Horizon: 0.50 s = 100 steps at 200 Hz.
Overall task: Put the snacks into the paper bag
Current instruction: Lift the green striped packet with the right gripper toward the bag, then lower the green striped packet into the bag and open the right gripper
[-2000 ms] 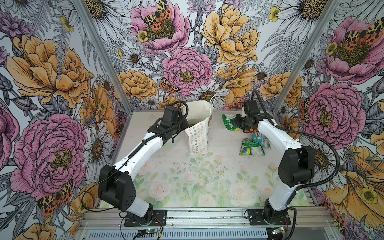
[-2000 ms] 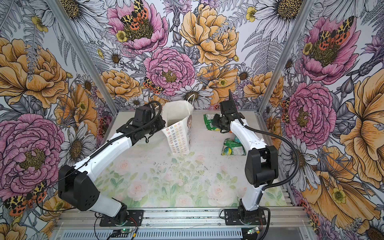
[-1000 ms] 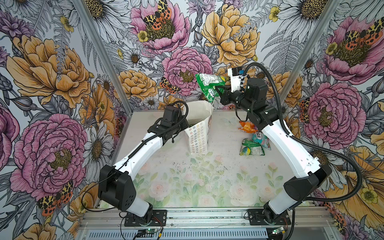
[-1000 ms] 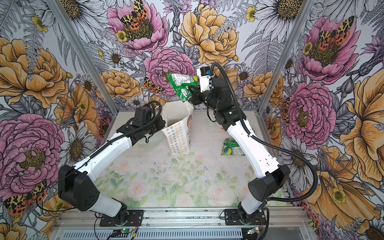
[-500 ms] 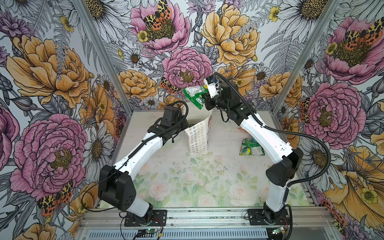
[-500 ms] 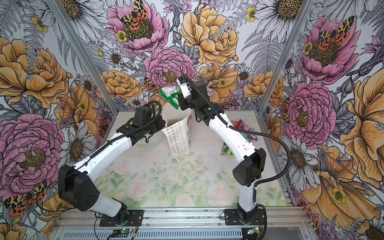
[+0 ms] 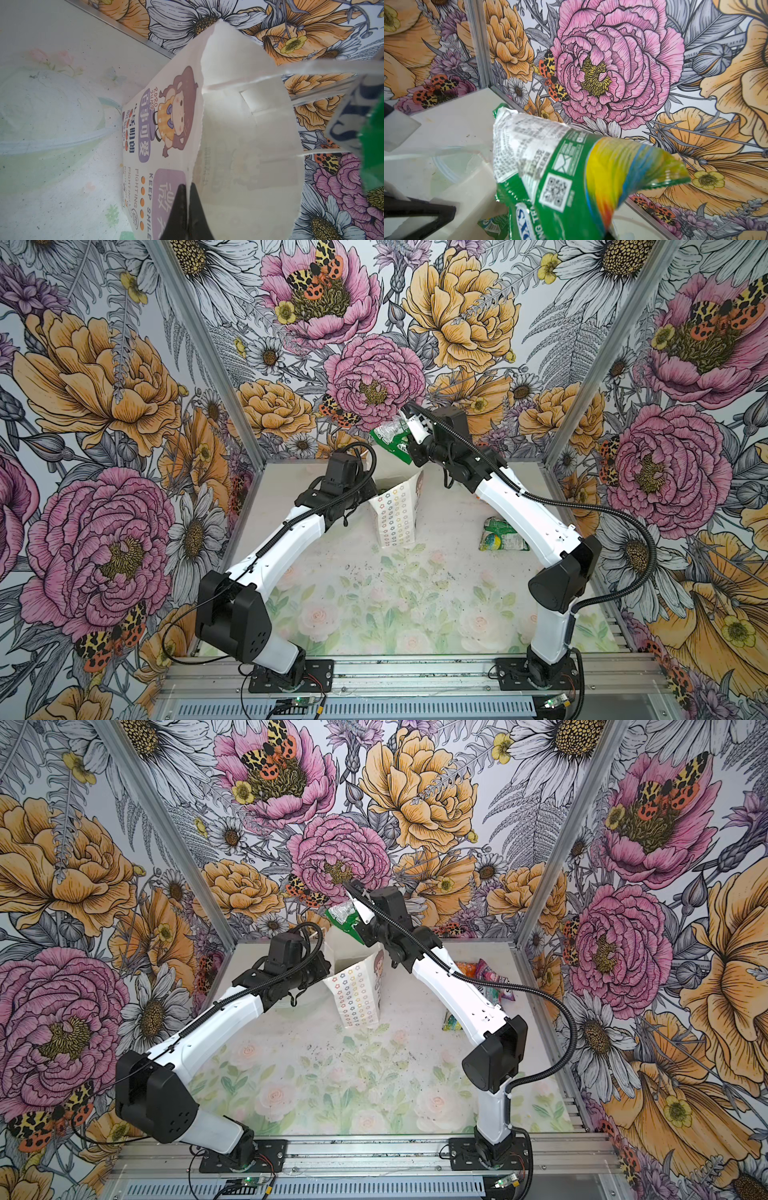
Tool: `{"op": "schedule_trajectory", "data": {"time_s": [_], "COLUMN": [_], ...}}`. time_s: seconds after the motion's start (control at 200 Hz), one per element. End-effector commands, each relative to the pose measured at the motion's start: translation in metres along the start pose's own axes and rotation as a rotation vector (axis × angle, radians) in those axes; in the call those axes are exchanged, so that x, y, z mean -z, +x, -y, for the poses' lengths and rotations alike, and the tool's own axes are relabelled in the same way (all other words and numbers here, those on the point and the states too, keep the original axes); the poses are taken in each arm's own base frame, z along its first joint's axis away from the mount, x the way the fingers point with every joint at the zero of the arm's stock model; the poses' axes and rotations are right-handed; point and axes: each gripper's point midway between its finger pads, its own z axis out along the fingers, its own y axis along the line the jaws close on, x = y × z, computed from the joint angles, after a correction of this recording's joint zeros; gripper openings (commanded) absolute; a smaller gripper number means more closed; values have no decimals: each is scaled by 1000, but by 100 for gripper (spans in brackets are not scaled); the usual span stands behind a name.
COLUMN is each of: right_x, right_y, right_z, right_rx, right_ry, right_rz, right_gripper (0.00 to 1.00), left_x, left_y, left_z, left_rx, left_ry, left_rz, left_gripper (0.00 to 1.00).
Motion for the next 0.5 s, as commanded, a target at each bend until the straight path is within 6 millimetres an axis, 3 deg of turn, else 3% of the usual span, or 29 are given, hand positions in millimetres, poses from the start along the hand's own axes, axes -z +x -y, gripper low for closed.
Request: {"op": "schedule_trajectory", "data": {"time_s": [0.0, 0.275, 0.495], "right_x": [-6, -15, -11], "right_y": [0, 15, 31], "right_z": [0, -12, -21], "right_rx": [126, 209, 299], "right_ry": [71, 72, 26], "right_rz": [-29, -84, -154], "right_gripper": [0, 0, 0], "left_x": [11, 14, 15], "left_y": [-10, -11, -13], "left_z": [10, 10, 9], "left_rx": [-7, -8, -6], "left_ry": [45, 45, 44], "left_rz": [42, 49, 55], "left_gripper": [0, 0, 0]}}
